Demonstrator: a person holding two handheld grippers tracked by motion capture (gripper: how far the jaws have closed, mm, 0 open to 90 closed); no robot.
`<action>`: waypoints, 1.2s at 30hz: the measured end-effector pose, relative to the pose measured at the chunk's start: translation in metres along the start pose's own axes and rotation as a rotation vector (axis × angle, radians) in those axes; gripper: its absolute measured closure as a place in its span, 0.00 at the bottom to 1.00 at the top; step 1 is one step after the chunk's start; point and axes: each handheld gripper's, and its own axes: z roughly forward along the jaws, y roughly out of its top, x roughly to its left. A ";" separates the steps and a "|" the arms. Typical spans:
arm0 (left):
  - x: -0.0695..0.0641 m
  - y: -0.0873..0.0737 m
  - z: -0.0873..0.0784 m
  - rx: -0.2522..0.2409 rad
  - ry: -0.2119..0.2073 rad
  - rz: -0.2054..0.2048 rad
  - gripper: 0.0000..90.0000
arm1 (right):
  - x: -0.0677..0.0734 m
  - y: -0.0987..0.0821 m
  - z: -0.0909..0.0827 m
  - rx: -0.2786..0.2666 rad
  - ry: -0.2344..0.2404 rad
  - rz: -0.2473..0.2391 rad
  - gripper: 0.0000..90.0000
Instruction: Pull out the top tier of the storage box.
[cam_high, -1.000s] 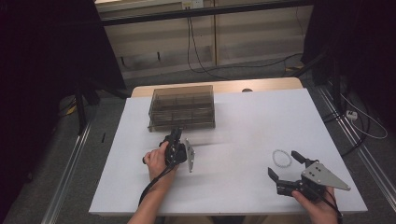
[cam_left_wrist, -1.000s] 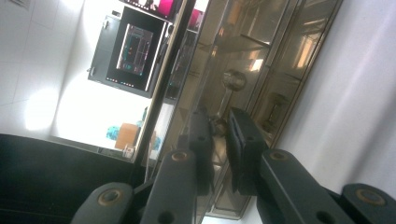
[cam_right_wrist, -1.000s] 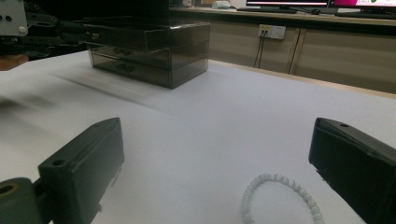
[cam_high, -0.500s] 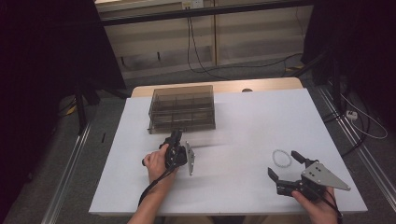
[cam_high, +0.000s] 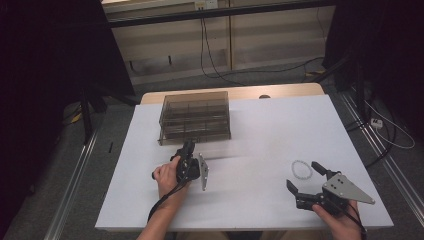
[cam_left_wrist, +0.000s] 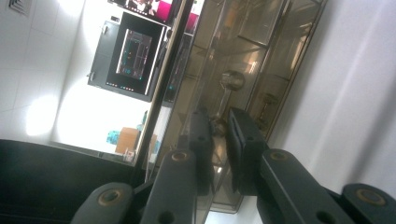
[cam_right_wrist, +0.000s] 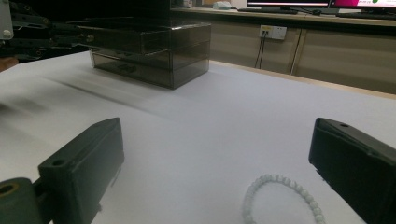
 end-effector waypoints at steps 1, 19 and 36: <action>0.000 0.000 0.000 0.003 -0.002 0.000 0.90 | 0.000 0.000 0.000 0.001 -0.003 0.000 0.03; -0.002 -0.003 -0.001 -0.002 -0.004 0.007 0.90 | 0.000 0.000 0.000 0.001 -0.002 -0.002 0.03; -0.002 -0.006 0.005 0.013 -0.002 -0.022 0.90 | 0.001 0.000 0.000 0.005 0.002 -0.002 0.03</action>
